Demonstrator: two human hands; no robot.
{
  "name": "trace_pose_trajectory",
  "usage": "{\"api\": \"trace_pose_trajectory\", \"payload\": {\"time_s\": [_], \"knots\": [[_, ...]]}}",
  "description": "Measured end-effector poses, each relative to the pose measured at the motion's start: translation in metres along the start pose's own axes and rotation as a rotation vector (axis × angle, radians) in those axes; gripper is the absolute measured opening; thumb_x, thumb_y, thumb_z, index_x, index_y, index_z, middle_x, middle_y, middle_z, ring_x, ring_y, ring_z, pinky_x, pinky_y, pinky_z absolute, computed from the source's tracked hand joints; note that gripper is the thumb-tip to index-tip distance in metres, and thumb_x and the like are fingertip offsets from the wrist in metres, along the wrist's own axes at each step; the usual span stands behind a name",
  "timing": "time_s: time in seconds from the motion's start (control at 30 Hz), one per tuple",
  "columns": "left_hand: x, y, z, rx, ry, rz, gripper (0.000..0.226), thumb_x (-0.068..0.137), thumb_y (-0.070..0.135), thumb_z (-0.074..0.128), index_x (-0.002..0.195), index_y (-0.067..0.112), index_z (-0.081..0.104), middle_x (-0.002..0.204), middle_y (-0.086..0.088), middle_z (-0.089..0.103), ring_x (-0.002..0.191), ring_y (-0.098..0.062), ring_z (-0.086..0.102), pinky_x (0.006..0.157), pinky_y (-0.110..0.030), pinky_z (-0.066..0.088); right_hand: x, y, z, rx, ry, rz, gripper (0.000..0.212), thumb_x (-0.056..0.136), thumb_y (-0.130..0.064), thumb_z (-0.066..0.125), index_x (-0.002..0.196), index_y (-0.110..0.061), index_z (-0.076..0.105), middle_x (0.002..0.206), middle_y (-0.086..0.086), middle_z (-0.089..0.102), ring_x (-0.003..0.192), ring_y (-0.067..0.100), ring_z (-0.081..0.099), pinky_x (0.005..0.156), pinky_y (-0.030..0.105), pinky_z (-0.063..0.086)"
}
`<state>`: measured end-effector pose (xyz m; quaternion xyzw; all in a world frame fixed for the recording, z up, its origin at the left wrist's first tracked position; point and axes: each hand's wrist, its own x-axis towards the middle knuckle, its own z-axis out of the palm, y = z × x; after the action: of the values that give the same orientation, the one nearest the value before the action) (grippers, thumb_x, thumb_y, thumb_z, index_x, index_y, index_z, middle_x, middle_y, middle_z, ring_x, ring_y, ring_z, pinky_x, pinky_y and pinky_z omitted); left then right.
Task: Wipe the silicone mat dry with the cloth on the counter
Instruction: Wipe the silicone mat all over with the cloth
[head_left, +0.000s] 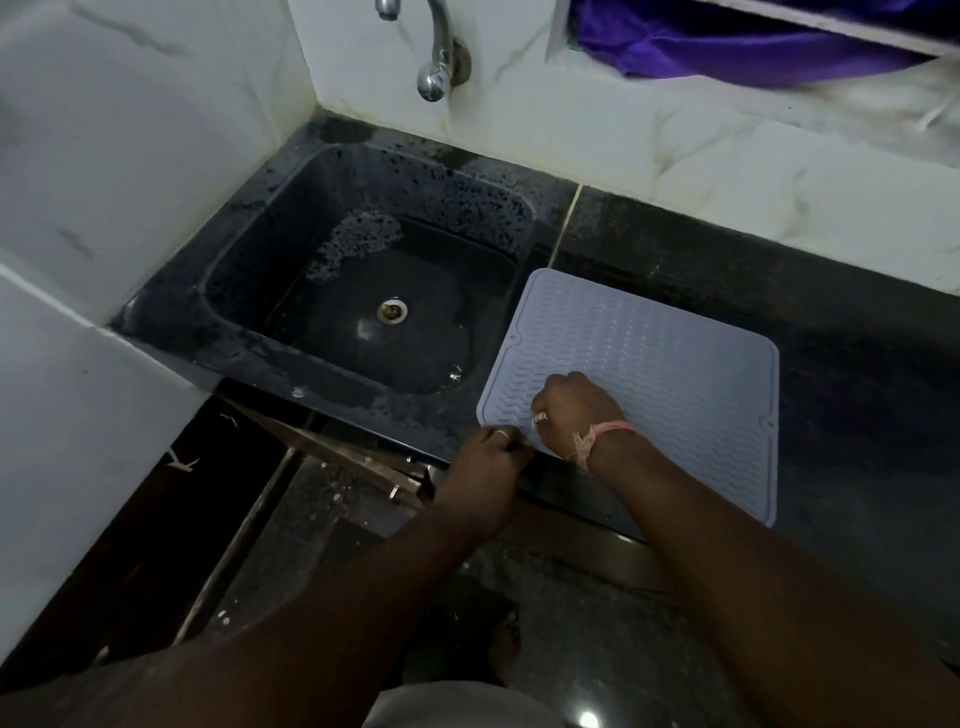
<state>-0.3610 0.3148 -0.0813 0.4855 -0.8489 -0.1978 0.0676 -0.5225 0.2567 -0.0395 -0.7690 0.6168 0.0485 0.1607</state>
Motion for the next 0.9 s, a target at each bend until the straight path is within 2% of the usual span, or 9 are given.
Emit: {"api": "trace_pose_trajectory", "payload": {"time_s": [0.1, 0.3, 0.47, 0.53, 0.63, 0.77, 0.83, 0.9], "knots": [[0.001, -0.002, -0.003, -0.061, -0.034, -0.025, 0.041, 0.092, 0.011, 0.056, 0.133, 0.015, 0.061, 0.133, -0.004, 0.056, 0.126, -0.022, 0.048, 0.106, -0.035, 0.044, 0.008, -0.009, -0.001, -0.021, -0.007, -0.008, 0.011, 0.090, -0.015, 0.063, 0.092, -0.009, 0.071, 0.102, 0.006, 0.062, 0.102, 0.022, 0.056, 0.081, 0.031, 0.052], [0.001, -0.001, -0.009, -0.122, -0.094, -0.107, 0.037, 0.092, 0.005, 0.052, 0.128, 0.014, 0.059, 0.130, -0.007, 0.054, 0.107, -0.025, 0.062, 0.089, -0.037, 0.055, 0.028, -0.030, -0.005, -0.042, -0.048, -0.022, 0.019, 0.092, -0.017, 0.061, 0.104, -0.007, 0.071, 0.109, 0.008, 0.064, 0.104, 0.024, 0.057, 0.083, 0.031, 0.049], [0.002, -0.002, -0.009, -0.074, -0.119, -0.147, 0.027, 0.096, 0.007, 0.048, 0.120, 0.007, 0.061, 0.121, -0.014, 0.060, 0.099, -0.031, 0.065, 0.077, -0.035, 0.050, 0.042, -0.049, -0.007, -0.057, -0.092, 0.010, 0.019, 0.089, -0.011, 0.063, 0.105, -0.004, 0.070, 0.110, 0.014, 0.065, 0.105, 0.028, 0.060, 0.087, 0.033, 0.053], [0.004, -0.001, -0.010, -0.054, -0.132, -0.142, 0.025, 0.097, 0.007, 0.047, 0.117, 0.005, 0.063, 0.119, -0.016, 0.062, 0.099, -0.032, 0.065, 0.079, -0.037, 0.050, 0.045, -0.054, -0.009, -0.030, -0.098, 0.022, 0.019, 0.089, -0.009, 0.062, 0.106, -0.004, 0.071, 0.110, 0.015, 0.066, 0.105, 0.029, 0.061, 0.091, 0.035, 0.054], [0.007, -0.003, -0.012, -0.057, -0.154, -0.146, 0.027, 0.096, 0.010, 0.051, 0.119, 0.008, 0.063, 0.119, -0.014, 0.063, 0.100, -0.031, 0.065, 0.083, -0.039, 0.053, 0.048, -0.053, -0.007, 0.109, -0.074, 0.064, 0.017, 0.091, -0.010, 0.061, 0.098, -0.004, 0.075, 0.102, 0.013, 0.071, 0.097, 0.027, 0.066, 0.090, 0.034, 0.055], [0.011, -0.003, -0.018, -0.108, -0.172, -0.186, 0.034, 0.093, 0.014, 0.057, 0.127, 0.011, 0.056, 0.123, -0.010, 0.061, 0.105, -0.030, 0.065, 0.085, -0.041, 0.055, 0.047, -0.036, -0.012, 0.456, 0.036, 0.208, 0.014, 0.088, -0.017, 0.066, 0.086, -0.012, 0.079, 0.084, 0.002, 0.075, 0.078, 0.014, 0.069, 0.079, 0.028, 0.059], [0.011, -0.001, -0.020, -0.110, -0.176, -0.186, 0.031, 0.094, 0.017, 0.056, 0.125, 0.014, 0.056, 0.123, -0.008, 0.060, 0.105, -0.028, 0.064, 0.086, -0.041, 0.056, 0.038, -0.021, -0.017, 0.629, 0.082, 0.241, 0.006, 0.084, -0.019, 0.074, 0.083, -0.016, 0.079, 0.081, -0.002, 0.075, 0.075, 0.010, 0.069, 0.073, 0.024, 0.057], [0.012, 0.001, -0.019, -0.058, -0.156, -0.151, 0.028, 0.094, 0.021, 0.055, 0.122, 0.017, 0.058, 0.124, -0.006, 0.058, 0.103, -0.028, 0.065, 0.087, -0.043, 0.056, 0.022, 0.001, -0.022, 0.762, 0.104, 0.311, 0.008, 0.081, -0.022, 0.079, 0.086, -0.017, 0.078, 0.083, -0.002, 0.075, 0.077, 0.009, 0.069, 0.069, 0.023, 0.056]]}}
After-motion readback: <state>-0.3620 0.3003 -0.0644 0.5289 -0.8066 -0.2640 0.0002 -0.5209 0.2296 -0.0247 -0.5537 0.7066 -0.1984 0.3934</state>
